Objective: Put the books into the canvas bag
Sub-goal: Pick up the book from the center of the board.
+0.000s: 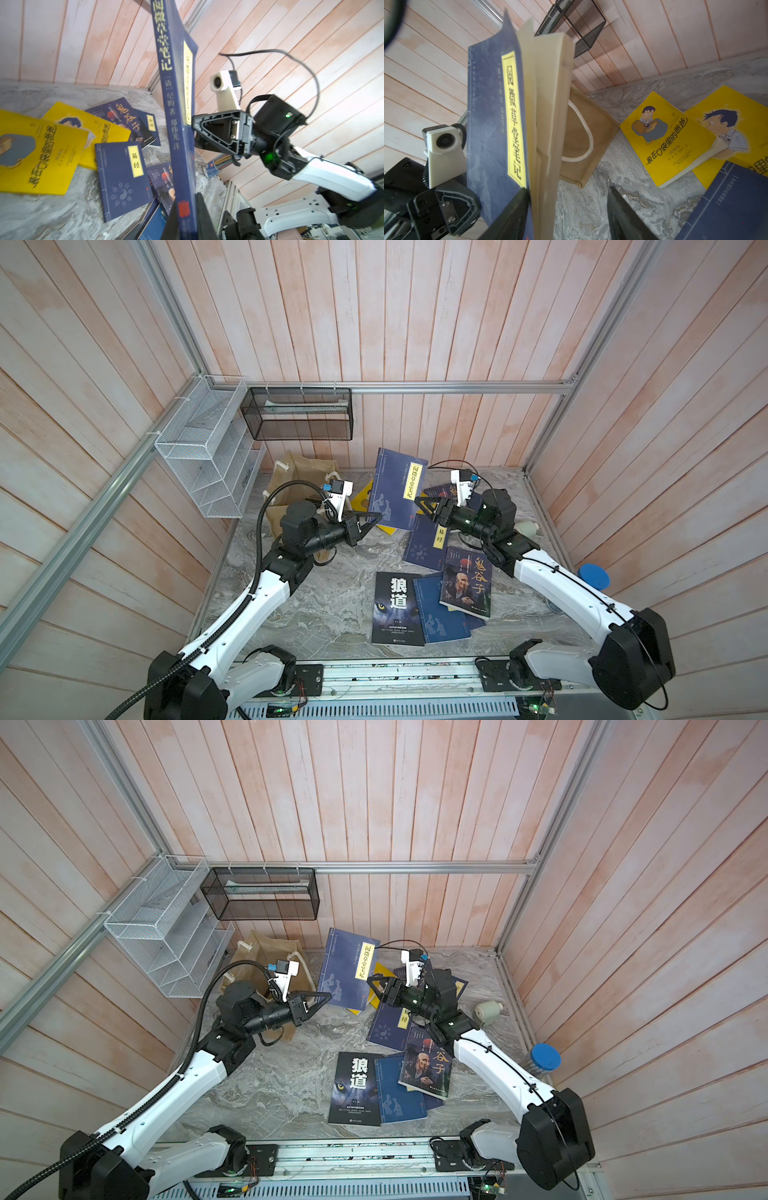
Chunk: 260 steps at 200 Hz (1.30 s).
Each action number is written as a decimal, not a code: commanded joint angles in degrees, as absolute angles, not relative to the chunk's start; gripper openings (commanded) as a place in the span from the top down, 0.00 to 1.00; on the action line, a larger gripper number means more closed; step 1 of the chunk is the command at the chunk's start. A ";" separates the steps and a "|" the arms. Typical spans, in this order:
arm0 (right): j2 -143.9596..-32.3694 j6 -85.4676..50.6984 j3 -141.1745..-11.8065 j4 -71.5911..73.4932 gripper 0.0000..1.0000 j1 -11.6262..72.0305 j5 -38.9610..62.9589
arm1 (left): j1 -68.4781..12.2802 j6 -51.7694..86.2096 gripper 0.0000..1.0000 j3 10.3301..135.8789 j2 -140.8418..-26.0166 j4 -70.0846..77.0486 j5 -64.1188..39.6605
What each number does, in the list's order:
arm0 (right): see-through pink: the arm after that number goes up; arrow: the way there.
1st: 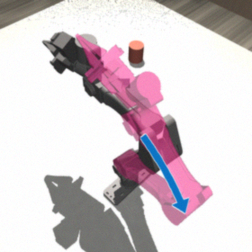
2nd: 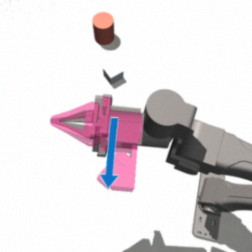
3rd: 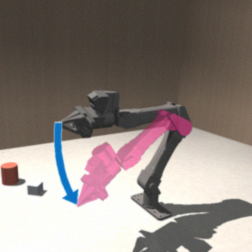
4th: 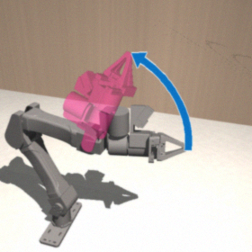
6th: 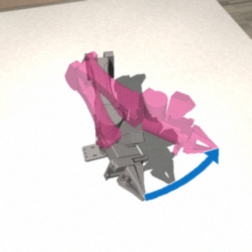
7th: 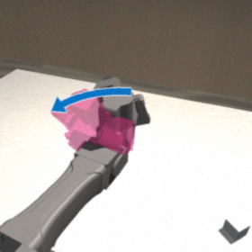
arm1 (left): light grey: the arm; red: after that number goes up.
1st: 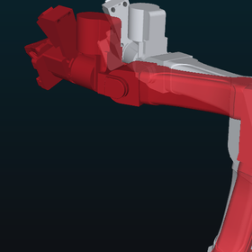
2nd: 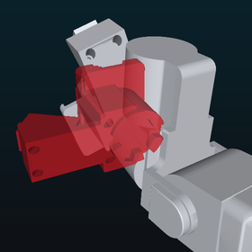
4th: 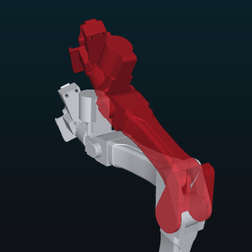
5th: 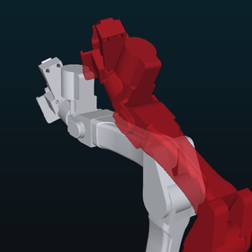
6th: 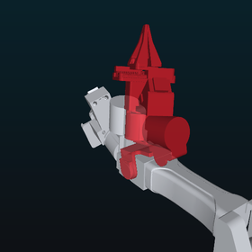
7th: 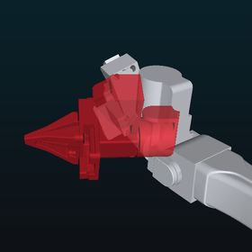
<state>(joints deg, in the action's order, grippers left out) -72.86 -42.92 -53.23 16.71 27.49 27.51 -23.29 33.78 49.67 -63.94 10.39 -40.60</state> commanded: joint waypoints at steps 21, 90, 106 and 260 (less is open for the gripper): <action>-73.91 -46.12 -51.38 28.59 0.37 26.81 35.67 | -22.15 38.84 1.00 48.12 -63.86 22.59 -47.01; -77.70 -51.82 -51.38 40.72 0.35 26.81 42.84 | -20.63 41.90 1.00 46.12 -63.77 24.52 -49.06; -78.60 -53.83 -51.24 43.64 0.35 26.89 44.38 | -20.05 42.32 1.00 45.46 -63.63 24.61 -49.19; -78.34 -45.89 -55.71 33.72 1.00 28.39 43.16 | -16.18 43.94 0.79 46.32 -64.26 21.89 -53.13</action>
<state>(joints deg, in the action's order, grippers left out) -78.87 -51.11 -52.27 38.26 27.59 43.57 -17.21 44.25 43.57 -64.12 21.82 -50.96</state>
